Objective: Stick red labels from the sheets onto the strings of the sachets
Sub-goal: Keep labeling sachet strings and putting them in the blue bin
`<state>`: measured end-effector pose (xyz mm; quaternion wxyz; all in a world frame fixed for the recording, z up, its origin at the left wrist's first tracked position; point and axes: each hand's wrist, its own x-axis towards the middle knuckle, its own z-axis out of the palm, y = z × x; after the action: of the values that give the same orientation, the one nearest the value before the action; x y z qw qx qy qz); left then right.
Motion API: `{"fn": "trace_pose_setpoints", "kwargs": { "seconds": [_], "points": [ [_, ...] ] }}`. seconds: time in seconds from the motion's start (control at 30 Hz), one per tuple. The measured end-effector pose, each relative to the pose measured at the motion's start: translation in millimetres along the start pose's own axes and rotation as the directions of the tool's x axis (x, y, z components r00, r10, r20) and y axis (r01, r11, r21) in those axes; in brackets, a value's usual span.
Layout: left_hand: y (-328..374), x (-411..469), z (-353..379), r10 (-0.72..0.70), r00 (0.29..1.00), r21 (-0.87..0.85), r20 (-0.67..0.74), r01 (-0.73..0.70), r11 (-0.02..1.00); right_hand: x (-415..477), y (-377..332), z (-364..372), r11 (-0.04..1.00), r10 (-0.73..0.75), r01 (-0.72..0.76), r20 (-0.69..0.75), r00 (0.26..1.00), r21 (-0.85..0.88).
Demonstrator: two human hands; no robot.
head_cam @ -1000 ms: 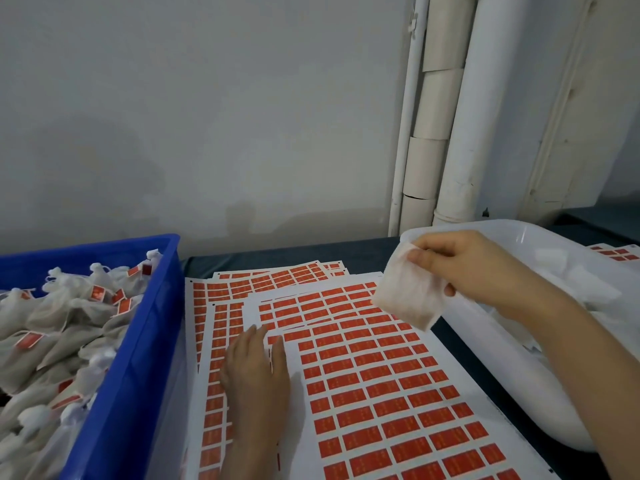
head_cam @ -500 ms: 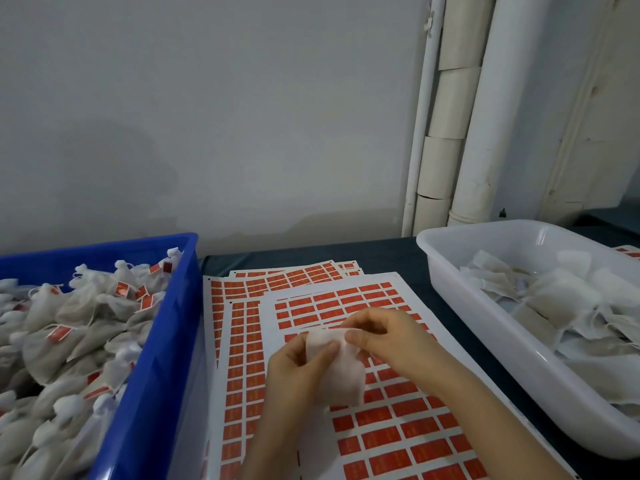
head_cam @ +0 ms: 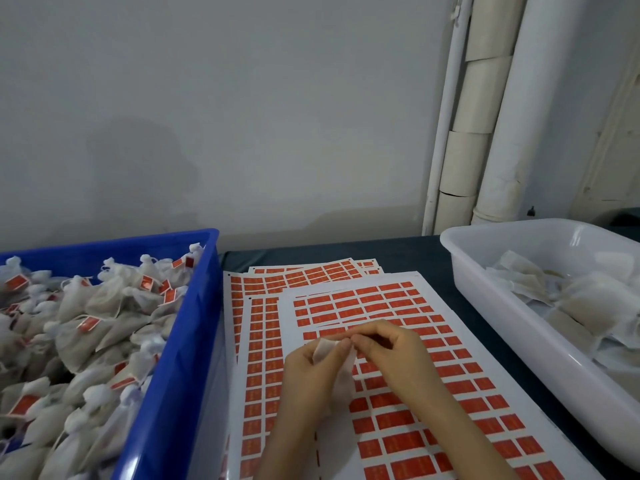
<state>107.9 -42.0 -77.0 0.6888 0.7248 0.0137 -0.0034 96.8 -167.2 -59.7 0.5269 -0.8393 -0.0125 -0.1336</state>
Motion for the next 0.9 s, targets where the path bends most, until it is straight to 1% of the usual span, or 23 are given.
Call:
{"fn": "trace_pose_setpoints", "kwargs": {
  "seconds": [0.07,0.17,0.27,0.33,0.43,0.53,0.63,0.7,0.77,0.83,0.87,0.9],
  "points": [
    [2,0,0,-0.004,1.000,-0.017,-0.021,0.004,1.000,0,4,2,0.998,-0.019,0.017,-0.044,0.999,-0.058],
    [6,-1,0,-0.013,0.998,-0.017,-0.067,0.012,1.000,-2,9,3,0.980,-0.115,0.099,-0.086,0.990,-0.175],
    [9,-2,0,-0.013,0.997,-0.013,-0.075,0.012,1.000,-4,14,6,0.963,-0.181,0.155,-0.104,0.978,-0.220],
    [10,-4,1,-0.010,0.998,0.003,-0.068,0.010,1.000,-4,16,8,0.960,-0.189,0.150,-0.150,0.971,-0.234],
    [8,-2,0,-0.014,0.995,-0.012,-0.101,0.012,1.000,-4,16,7,0.964,-0.171,0.116,-0.229,0.958,-0.238],
    [8,-1,-3,-0.017,0.998,-0.035,-0.065,0.015,0.999,-3,17,1,0.973,-0.148,0.079,-0.329,0.933,-0.215],
    [8,-2,-4,-0.048,0.999,-0.031,-0.016,0.048,0.998,-2,17,-1,0.988,-0.089,0.028,-0.403,0.911,-0.154],
    [8,0,-6,-0.062,0.998,-0.062,0.011,0.063,0.996,-1,16,-2,0.996,-0.010,-0.028,-0.395,0.918,-0.088],
    [9,1,-10,-0.048,0.998,-0.085,0.049,0.052,0.995,-1,15,-6,0.995,0.100,-0.103,-0.355,0.929,0.012],
    [9,0,-12,-0.007,0.993,-0.114,0.115,0.020,0.993,-2,12,-10,0.968,0.215,-0.167,-0.273,0.938,0.187],
    [10,-2,-13,0.015,0.989,-0.128,0.147,0.004,0.992,-2,10,-12,0.926,0.272,-0.196,-0.210,0.939,0.323],
    [7,-2,-13,0.034,0.984,-0.116,0.173,-0.014,0.993,-3,7,-14,0.858,0.313,-0.220,-0.133,0.940,0.465]
  ]
}}
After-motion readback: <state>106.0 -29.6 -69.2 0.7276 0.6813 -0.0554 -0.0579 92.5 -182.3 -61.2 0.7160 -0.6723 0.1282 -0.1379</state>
